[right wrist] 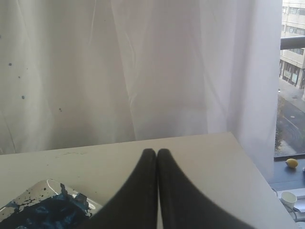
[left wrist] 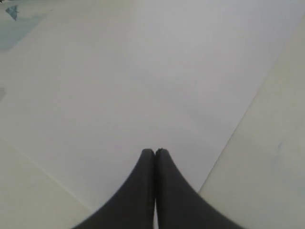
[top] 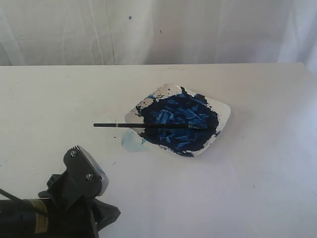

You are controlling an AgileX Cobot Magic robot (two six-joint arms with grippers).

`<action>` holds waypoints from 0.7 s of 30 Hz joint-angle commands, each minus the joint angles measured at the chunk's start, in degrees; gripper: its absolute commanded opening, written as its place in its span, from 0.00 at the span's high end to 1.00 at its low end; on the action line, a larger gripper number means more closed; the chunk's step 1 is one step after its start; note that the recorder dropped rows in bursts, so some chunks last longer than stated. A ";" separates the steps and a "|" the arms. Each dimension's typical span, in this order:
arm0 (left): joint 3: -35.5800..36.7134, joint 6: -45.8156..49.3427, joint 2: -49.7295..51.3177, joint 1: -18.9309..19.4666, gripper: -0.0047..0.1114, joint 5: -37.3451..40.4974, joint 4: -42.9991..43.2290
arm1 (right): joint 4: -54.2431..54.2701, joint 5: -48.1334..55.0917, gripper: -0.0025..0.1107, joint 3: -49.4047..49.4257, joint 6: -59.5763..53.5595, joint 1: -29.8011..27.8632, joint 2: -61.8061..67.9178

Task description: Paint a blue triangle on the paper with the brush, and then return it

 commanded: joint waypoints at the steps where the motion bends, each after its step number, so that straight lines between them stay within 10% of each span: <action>1: 0.42 0.58 1.69 0.19 0.96 -0.49 -0.53 | -0.16 0.23 0.98 -0.34 0.17 -0.55 0.15; 21: 0.42 0.97 9.86 0.19 0.96 3.15 -0.53 | -0.16 0.33 0.98 -0.34 0.17 -0.55 0.15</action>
